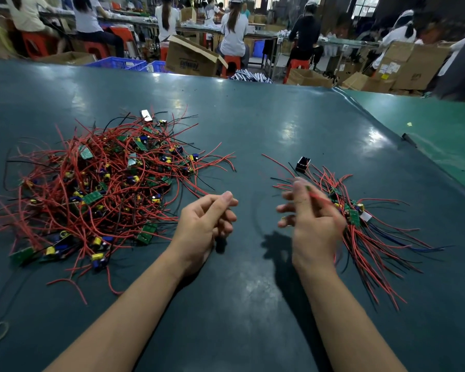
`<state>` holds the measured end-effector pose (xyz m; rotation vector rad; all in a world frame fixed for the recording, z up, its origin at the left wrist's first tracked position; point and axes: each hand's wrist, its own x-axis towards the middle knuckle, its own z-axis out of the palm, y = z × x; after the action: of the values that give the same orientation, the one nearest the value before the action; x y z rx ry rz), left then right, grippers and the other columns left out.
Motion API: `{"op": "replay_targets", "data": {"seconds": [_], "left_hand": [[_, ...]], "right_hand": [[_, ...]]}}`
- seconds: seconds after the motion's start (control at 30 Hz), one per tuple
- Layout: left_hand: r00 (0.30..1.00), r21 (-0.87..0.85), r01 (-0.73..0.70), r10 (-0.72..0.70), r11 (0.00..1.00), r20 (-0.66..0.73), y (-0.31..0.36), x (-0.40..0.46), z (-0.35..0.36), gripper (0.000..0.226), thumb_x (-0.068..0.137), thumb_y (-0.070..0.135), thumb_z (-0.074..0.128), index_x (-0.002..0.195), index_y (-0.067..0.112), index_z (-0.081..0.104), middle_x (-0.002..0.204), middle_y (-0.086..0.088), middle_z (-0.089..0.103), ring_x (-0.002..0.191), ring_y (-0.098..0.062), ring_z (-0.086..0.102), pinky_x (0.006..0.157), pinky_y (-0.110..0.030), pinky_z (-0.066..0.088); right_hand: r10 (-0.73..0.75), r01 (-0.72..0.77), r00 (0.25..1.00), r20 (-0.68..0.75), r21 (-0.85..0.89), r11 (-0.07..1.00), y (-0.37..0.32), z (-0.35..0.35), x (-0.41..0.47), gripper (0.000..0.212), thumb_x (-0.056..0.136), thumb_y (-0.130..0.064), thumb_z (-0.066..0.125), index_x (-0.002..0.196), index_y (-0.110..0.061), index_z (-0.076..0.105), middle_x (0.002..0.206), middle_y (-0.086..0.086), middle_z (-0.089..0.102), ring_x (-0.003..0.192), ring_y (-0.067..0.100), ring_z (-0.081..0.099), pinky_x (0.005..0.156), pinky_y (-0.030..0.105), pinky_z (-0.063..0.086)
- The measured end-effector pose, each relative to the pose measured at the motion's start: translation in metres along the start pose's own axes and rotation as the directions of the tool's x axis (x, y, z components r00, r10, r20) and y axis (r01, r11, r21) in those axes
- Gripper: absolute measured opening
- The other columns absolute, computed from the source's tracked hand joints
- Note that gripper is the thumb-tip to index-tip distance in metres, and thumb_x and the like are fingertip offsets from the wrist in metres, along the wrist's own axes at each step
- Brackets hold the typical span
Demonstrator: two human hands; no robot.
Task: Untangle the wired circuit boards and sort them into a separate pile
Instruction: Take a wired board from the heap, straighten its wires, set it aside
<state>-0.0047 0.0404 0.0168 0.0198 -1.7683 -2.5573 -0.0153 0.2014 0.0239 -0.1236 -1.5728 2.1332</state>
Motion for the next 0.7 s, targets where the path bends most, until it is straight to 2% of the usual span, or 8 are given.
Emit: {"op": "replay_targets", "data": {"seconds": [0.07, 0.17, 0.3, 0.4, 0.47, 0.57, 0.63, 0.7], "left_hand": [[1.000, 0.014, 0.018, -0.018, 1.000, 0.014, 0.000, 0.000, 0.000, 0.037, 0.077, 0.038, 0.064, 0.089, 0.003, 0.065, 0.064, -0.004, 0.059, 0.051, -0.012, 0.048, 0.053, -0.022, 0.034], [0.999, 0.011, 0.032, -0.032, 0.999, 0.013, 0.000, 0.000, -0.001, 0.035, 0.078, 0.035, 0.064, 0.088, 0.002, 0.066, 0.064, -0.004, 0.059, 0.054, -0.012, 0.049, 0.058, -0.025, 0.034], [0.999, 0.030, 0.034, -0.035, 0.999, 0.019, 0.002, -0.003, -0.002, 0.025, 0.085, 0.027, 0.064, 0.087, 0.002, 0.067, 0.065, -0.004, 0.059, 0.055, -0.013, 0.049, 0.059, -0.026, 0.035], [0.995, 0.234, -0.087, 0.097, 0.968, -0.032, -0.001, -0.006, 0.000, 0.019, 0.094, 0.017, 0.063, 0.082, 0.002, 0.068, 0.064, -0.005, 0.061, 0.053, -0.014, 0.052, 0.055, -0.028, 0.042], [0.952, 0.527, -0.254, 0.306, 0.811, -0.012, -0.002, -0.010, -0.002, 0.020, 0.093, 0.017, 0.065, 0.078, 0.006, 0.069, 0.063, -0.005, 0.063, 0.054, -0.015, 0.055, 0.056, -0.028, 0.046], [0.790, 0.817, -0.437, 0.594, 0.375, 0.150, 0.003, -0.011, -0.013, 0.018, 0.090, 0.019, 0.065, 0.074, 0.009, 0.068, 0.066, 0.001, 0.062, 0.062, -0.017, 0.055, 0.063, -0.029, 0.045], [0.707, 0.914, -0.372, 0.687, 0.162, 0.166, 0.009, -0.007, -0.025, 0.012, 0.088, 0.018, 0.066, 0.079, 0.010, 0.069, 0.075, -0.003, 0.065, 0.073, -0.025, 0.055, 0.072, -0.036, 0.044], [0.666, 0.984, -0.169, 0.742, 0.056, 0.072, 0.016, 0.001, -0.037, 0.008, 0.087, 0.020, 0.067, 0.089, 0.013, 0.071, 0.088, -0.007, 0.066, 0.087, -0.032, 0.054, 0.077, -0.041, 0.040]], "right_hand": [[0.219, -0.171, 0.965, -0.141, 0.291, 0.941, -0.008, -0.009, 0.013, 0.003, 0.092, -0.010, 0.065, 0.094, -0.007, 0.064, 0.084, 0.007, 0.072, 0.063, 0.015, 0.070, 0.047, 0.019, 0.051], [0.468, -0.314, 0.873, -0.140, 0.573, 0.757, -0.009, -0.018, 0.021, 0.010, 0.096, -0.005, 0.057, 0.097, 0.005, 0.059, 0.098, 0.019, 0.068, 0.072, 0.019, 0.072, 0.057, 0.017, 0.056], [0.501, -0.416, 0.865, -0.040, 0.503, 0.758, -0.008, -0.019, 0.020, 0.026, 0.102, -0.024, 0.050, 0.094, -0.001, 0.061, 0.077, 0.010, 0.073, 0.064, 0.016, 0.073, 0.049, 0.018, 0.054], [0.454, -0.446, 0.891, 0.005, 0.188, 0.875, -0.005, -0.013, 0.014, 0.025, 0.101, -0.022, 0.051, 0.087, -0.009, 0.066, 0.064, -0.001, 0.071, 0.051, 0.010, 0.066, 0.043, 0.017, 0.047], [0.360, -0.355, 0.930, 0.069, -0.083, 0.931, 0.000, -0.006, 0.007, 0.024, 0.100, -0.021, 0.054, 0.083, -0.011, 0.068, 0.062, -0.003, 0.068, 0.046, 0.008, 0.059, 0.040, 0.017, 0.042], [0.181, -0.083, 0.959, 0.219, -0.393, 0.916, 0.011, 0.001, -0.003, 0.022, 0.097, -0.021, 0.059, 0.079, -0.016, 0.070, 0.061, -0.003, 0.067, 0.045, 0.010, 0.056, 0.039, 0.021, 0.039], [0.104, 0.068, 0.946, 0.307, -0.503, 0.862, 0.016, 0.003, -0.006, 0.022, 0.096, -0.023, 0.060, 0.078, -0.019, 0.071, 0.061, -0.004, 0.068, 0.043, 0.011, 0.055, 0.042, 0.022, 0.041], [0.095, 0.093, 0.941, 0.326, -0.517, 0.851, 0.018, 0.002, -0.005, 0.021, 0.096, -0.025, 0.061, 0.078, -0.020, 0.072, 0.062, -0.005, 0.068, 0.044, 0.011, 0.055, 0.044, 0.023, 0.043]]}}
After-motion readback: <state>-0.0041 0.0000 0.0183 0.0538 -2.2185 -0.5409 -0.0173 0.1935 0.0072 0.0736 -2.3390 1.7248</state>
